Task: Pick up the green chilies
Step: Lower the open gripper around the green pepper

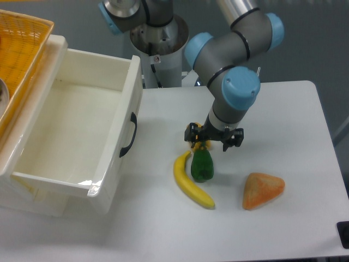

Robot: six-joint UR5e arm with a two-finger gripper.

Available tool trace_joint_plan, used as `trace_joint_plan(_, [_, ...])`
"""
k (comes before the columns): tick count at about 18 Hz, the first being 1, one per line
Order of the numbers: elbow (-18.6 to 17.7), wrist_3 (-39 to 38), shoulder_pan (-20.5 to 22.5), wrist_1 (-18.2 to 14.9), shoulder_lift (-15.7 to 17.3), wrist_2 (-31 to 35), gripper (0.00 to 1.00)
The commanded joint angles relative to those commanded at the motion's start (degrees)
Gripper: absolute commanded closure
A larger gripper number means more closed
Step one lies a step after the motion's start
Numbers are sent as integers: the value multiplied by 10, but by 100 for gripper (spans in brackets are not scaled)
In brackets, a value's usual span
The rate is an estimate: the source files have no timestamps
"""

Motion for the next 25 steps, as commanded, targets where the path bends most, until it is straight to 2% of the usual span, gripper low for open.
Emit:
trace_joint_plan(4, [2,2,-1,3,-15,1,0])
trace_joint_plan(12, [1,2,-1,40,-42,1,0])
trace_joint_plan(25, [-5,0,-1,42,-55,0,0])
